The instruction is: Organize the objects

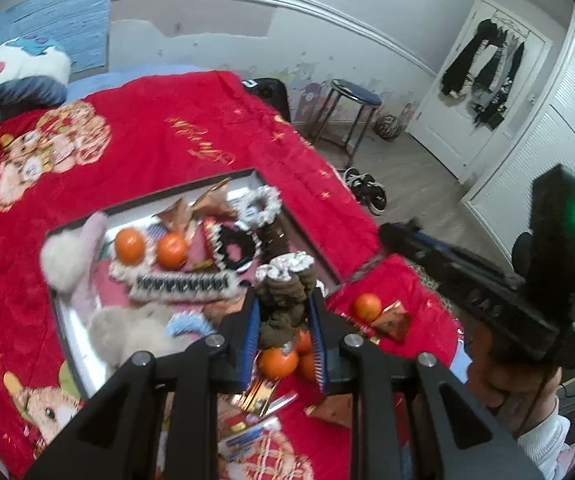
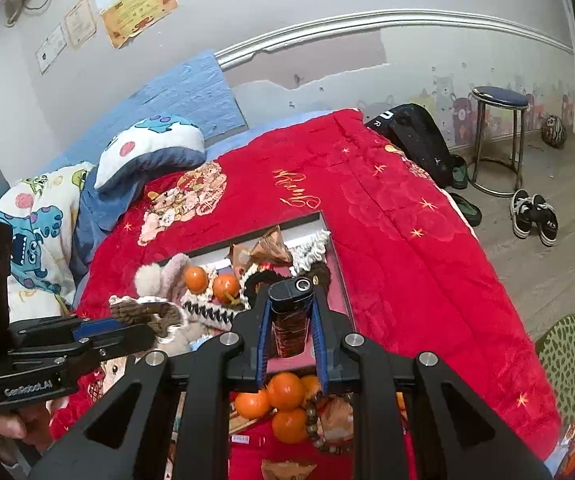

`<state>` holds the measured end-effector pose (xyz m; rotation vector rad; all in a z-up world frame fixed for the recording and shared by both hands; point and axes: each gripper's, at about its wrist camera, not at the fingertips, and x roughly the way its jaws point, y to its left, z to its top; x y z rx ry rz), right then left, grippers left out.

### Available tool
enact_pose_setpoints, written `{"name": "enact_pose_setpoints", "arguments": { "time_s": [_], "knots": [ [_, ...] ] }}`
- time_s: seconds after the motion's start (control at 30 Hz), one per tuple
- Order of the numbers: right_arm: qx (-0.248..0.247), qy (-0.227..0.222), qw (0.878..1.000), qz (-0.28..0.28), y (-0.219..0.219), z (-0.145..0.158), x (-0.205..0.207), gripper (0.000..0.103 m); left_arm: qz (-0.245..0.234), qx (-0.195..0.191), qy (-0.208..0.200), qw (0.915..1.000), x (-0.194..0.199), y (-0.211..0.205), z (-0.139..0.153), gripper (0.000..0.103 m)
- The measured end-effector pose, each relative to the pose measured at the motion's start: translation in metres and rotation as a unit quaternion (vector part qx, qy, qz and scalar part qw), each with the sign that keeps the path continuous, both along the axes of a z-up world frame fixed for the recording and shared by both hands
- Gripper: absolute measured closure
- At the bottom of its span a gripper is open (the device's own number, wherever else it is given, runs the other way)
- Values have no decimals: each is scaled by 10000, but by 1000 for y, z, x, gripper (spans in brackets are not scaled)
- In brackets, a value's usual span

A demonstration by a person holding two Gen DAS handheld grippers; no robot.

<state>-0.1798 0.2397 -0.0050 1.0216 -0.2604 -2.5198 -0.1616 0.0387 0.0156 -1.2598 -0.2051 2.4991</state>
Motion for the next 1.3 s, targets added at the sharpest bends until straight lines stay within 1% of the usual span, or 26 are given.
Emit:
{"name": "enact_pose_setpoints", "arguments": {
  "time_s": [0.07, 0.1, 0.17, 0.27, 0.37, 0.47, 0.6, 0.8, 0.83, 0.87, 0.9, 0.93, 0.97, 1.03, 1.07, 1.13, 1.23, 1.3],
  "knots": [
    [-2, -88, 10000, 30, -1, -5, -10, 86, -95, -44, -77, 9999, -8, 6, -7, 80],
    [12, -127, 9999, 38, -2, -8, -13, 86, -94, -3, -121, 9999, -11, 7, -10, 80],
    [8, -237, 9997, 61, -3, -18, -20, 86, -123, 127, -315, 9993, -19, 7, -27, 80],
    [-12, -405, 9992, 50, -1, -37, -30, 86, -131, 85, -511, 9986, -28, 8, -49, 80],
    [-97, -580, 9983, 30, -1, -52, -39, 86, -68, 349, -760, 9965, -39, 4, -70, 80],
    [-43, -708, 9975, 4, -2, -67, -45, 86, -116, 308, -938, 9950, -43, 8, -83, 80],
    [10, -747, 9972, 57, -5, -75, -49, 86, -104, 325, -1041, 9940, -47, 10, -95, 80],
    [111, -678, 9975, 161, -11, -78, -47, 85, -161, 162, -1033, 9944, -51, 15, -103, 79],
    [95, -677, 9976, 148, -10, -77, -48, 83, -173, 52, -979, 9950, -50, 17, -101, 76],
    [38, -663, 9977, 146, -8, -76, -47, 71, -160, -105, -883, 9959, -48, 19, -99, 62],
    [-26, -644, 9978, 139, -7, -74, -47, 61, -140, -153, -774, 9968, -46, 19, -94, 46],
    [-46, -627, 9979, 123, -6, -72, -47, 37, -116, -128, -713, 9973, -46, 19, -91, 40],
    [-52, -607, 9981, 79, -3, -69, -46, 23, -53, -71, -606, 9981, -43, 17, -85, 32],
    [-142, -497, 9987, 48, 1, -61, -42, 20, -13, -34, -480, 9988, -39, 13, -75, 26],
    [-230, -442, 9987, 46, 4, -56, -40, 14, 14, -8, -377, 9993, -36, 9, -68, 21],
    [-366, -359, 9987, 65, 8, -46, -35, 0, 99, 29, -245, 9996, -30, 1, -57, 20],
    [-457, -128, 9989, 59, 13, -30, -19, 0, 317, -65, -105, 9994, -18, -14, -38, 20],
    [-497, -50, 9988, 6, 17, -22, -3, 0, 548, -328, 25, 9980, -2, -23, -24, 20]
  ]
}}
